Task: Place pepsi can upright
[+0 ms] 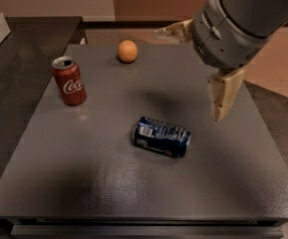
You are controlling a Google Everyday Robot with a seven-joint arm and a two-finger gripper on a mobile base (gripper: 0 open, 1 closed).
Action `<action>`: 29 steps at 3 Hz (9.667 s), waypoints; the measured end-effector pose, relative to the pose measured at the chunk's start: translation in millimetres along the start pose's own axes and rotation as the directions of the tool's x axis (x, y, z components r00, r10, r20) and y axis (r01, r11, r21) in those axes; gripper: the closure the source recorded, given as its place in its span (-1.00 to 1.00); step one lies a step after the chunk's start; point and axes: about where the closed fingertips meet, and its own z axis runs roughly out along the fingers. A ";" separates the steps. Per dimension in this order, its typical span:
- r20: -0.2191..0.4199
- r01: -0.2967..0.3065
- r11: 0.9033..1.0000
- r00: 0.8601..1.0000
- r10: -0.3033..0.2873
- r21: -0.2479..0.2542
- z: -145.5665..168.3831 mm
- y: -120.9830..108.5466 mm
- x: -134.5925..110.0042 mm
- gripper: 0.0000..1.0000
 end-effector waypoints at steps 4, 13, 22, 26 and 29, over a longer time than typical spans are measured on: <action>0.024 0.584 0.810 0.811 -0.584 -0.053 40.4 -20.1 3.6 -1.00; 0.361 0.979 -0.202 -0.186 -0.914 -0.007 68.8 20.6 -18.5 -1.00; 0.362 0.864 -0.488 -0.497 -0.789 0.124 115.0 80.1 -37.4 -1.00; 0.386 0.857 -0.511 -0.495 -0.778 0.068 122.3 75.1 -23.5 -0.92; 0.400 0.851 -0.522 -0.499 -0.769 0.060 119.0 71.6 -25.7 0.38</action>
Offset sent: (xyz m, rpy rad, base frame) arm 0.0260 0.0195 -0.0244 -0.1942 -0.1454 0.5251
